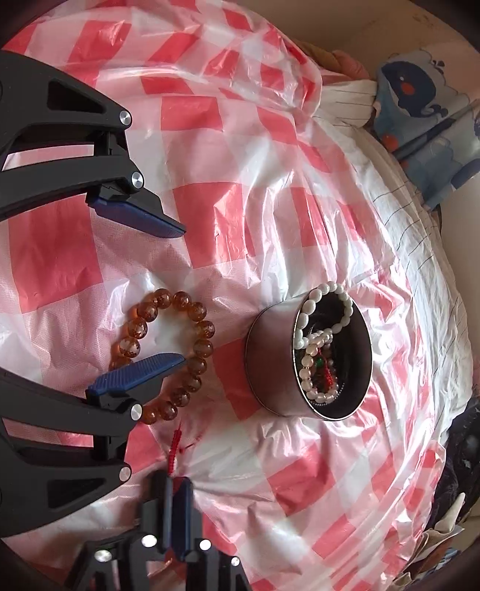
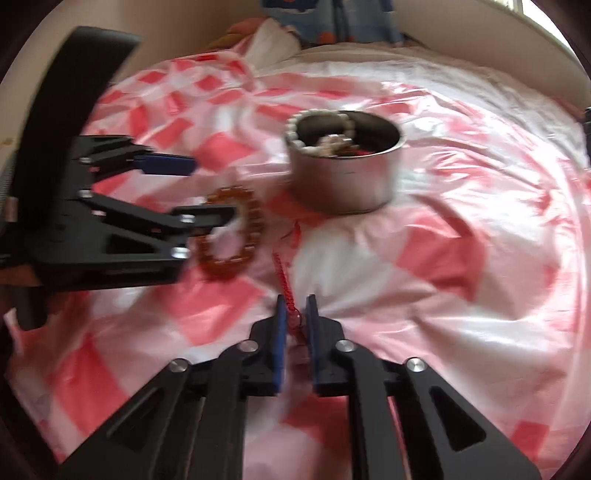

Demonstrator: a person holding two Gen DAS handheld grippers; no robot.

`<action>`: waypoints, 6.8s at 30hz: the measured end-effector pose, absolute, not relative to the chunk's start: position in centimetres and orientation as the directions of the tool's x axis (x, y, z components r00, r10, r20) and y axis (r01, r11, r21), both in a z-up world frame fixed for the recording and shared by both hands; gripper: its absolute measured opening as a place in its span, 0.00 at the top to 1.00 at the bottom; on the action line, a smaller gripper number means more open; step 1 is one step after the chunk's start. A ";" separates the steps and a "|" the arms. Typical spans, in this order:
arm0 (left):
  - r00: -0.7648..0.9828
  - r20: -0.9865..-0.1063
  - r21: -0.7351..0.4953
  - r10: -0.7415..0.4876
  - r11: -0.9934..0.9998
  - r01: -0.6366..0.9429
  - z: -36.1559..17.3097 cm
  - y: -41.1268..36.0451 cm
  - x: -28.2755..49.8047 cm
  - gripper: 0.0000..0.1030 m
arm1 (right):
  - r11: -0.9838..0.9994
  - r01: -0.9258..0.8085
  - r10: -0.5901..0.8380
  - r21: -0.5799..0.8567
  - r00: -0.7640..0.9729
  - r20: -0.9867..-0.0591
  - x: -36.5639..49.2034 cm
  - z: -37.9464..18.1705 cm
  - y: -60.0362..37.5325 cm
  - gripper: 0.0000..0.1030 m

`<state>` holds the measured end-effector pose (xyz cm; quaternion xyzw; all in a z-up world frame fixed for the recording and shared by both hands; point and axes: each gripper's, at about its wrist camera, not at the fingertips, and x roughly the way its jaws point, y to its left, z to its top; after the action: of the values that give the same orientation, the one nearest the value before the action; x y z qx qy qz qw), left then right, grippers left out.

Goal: Organize jewelry

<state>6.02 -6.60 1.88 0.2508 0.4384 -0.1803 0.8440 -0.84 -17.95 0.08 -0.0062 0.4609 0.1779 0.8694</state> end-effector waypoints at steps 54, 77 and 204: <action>0.436 -0.771 -0.172 -0.464 0.811 0.560 6.5 -3.5 6.3 0.90 | 0.944 -0.233 0.327 0.233 0.584 -0.743 -0.7 1.7 -19.9 0.89; 0.527 -0.846 0.290 -0.080 0.760 0.581 1.0 -7.4 5.7 0.88 | 0.975 -0.221 0.159 0.039 0.559 -0.814 -0.4 0.0 -18.6 0.78; 0.571 -0.810 0.061 -0.136 0.948 0.313 0.5 -3.5 -1.0 0.09 | 0.998 0.066 -0.024 0.024 0.645 -0.764 -8.3 0.1 -18.3 0.26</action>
<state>-0.99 -3.45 0.49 0.0992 0.4453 -0.1273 0.8807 -8.28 -18.33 0.12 0.0249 0.4207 -0.0248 0.9065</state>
